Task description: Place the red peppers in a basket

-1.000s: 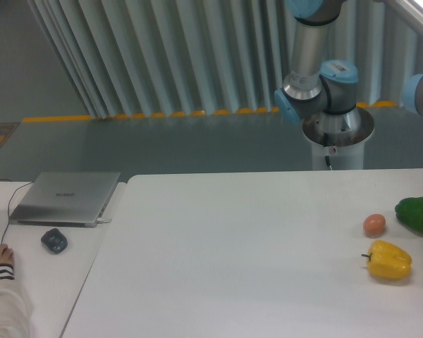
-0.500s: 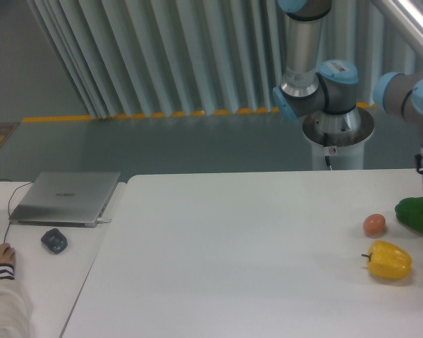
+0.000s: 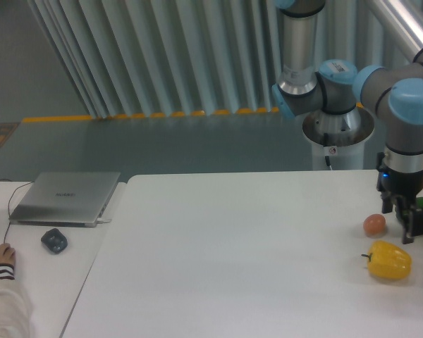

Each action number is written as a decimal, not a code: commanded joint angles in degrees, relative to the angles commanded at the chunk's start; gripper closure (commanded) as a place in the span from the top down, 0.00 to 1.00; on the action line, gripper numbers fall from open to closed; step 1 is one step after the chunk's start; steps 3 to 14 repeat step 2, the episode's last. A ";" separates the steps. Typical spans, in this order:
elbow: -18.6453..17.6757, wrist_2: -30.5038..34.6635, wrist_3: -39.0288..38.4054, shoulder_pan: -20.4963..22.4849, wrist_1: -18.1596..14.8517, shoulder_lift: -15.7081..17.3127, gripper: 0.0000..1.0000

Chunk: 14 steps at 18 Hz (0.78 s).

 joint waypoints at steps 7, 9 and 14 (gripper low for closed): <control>-0.35 0.52 -0.17 -0.62 -0.09 0.26 1.00; -0.35 0.52 -0.17 -0.62 -0.09 0.26 1.00; -0.35 0.52 -0.17 -0.62 -0.09 0.26 1.00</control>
